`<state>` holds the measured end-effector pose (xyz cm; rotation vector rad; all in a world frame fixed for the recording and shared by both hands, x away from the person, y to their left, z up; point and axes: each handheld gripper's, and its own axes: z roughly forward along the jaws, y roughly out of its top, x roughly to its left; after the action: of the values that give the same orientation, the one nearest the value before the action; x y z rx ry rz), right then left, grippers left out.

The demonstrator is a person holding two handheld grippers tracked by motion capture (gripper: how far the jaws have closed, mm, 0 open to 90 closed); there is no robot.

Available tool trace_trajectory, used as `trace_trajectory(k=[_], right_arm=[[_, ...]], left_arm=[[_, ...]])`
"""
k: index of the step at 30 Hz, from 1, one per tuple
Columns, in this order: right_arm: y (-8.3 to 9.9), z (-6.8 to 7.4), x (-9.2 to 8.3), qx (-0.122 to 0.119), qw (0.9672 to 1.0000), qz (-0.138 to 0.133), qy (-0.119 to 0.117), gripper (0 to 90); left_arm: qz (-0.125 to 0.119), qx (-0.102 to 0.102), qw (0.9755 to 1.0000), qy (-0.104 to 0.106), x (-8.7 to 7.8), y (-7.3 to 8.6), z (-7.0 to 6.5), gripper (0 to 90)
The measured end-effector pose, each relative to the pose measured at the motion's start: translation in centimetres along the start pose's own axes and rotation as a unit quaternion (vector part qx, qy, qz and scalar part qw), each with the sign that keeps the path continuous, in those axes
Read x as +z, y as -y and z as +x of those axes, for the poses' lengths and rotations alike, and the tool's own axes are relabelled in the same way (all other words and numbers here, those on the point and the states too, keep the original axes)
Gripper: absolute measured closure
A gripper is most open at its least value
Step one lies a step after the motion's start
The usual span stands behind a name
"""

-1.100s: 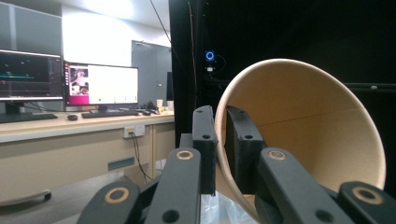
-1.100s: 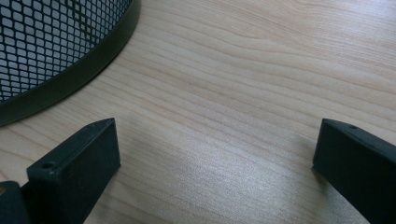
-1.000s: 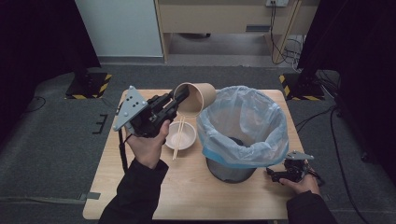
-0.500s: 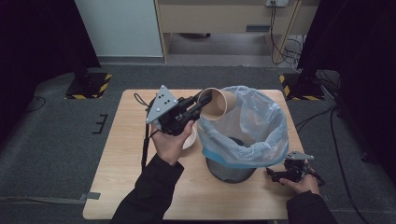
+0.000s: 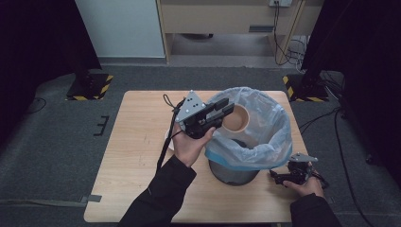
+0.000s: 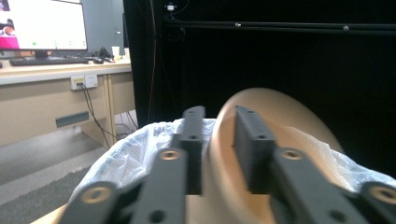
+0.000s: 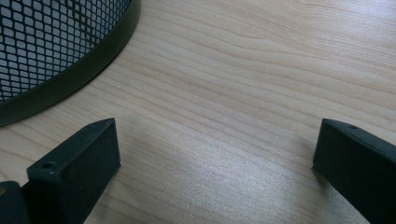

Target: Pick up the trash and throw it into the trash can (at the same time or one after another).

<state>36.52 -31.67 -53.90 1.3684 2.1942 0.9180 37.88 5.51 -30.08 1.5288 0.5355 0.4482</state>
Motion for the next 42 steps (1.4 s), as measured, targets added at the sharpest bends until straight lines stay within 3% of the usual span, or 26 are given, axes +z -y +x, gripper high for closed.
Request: trace_trajectory(k=[3,4,8,10,14,19,25,32,37,42], right_arm=[[0.0,0.0,0.0,0.0,1.0,0.0,0.0,0.8],[0.0,0.0,0.0,-0.003,1.0,-0.001,-0.001,0.8],[0.0,0.0,0.0,-0.003,1.0,0.0,-0.001,0.8],[0.0,0.0,0.0,-0.003,1.0,0.0,-0.001,0.8],[0.0,0.0,0.0,-0.003,1.0,0.0,-0.001,0.8],[0.0,0.0,0.0,-0.004,1.0,0.0,-0.002,0.8],[0.0,0.0,0.0,-0.004,1.0,0.0,-0.002,0.8],[0.0,0.0,0.0,-0.004,1.0,-0.001,-0.002,0.8],[0.0,0.0,0.0,-0.004,1.0,-0.001,-0.001,0.9],[0.0,0.0,0.0,-0.004,1.0,-0.001,-0.002,0.9]], left_arm=[[-0.014,-0.006,0.9999,0.002,-0.7,-0.2,0.1,62.0],[-0.018,-0.005,0.9998,-0.002,-1.3,-0.5,0.2,57.3],[-0.027,0.002,0.9996,-0.011,-2.7,-0.8,0.6,52.3],[-0.03,0.006,0.9993,-0.022,-3.8,-0.9,1.1,49.9],[-0.035,-0.004,0.9987,-0.038,-6.0,-0.5,2.3,47.5],[-0.026,-0.014,0.9965,-0.078,-8.3,0.7,4.4,45.0],[-0.002,-0.031,0.9933,-0.112,-9.5,3.1,6.5,42.4],[0.035,-0.04,0.9887,-0.14,-9.3,6.1,8.2,42.2],[0.069,-0.051,0.9845,-0.153,-8.9,8.1,9.4,41.7],[0.107,-0.06,0.9781,-0.168,-8.5,10.4,10.4,41.6]])
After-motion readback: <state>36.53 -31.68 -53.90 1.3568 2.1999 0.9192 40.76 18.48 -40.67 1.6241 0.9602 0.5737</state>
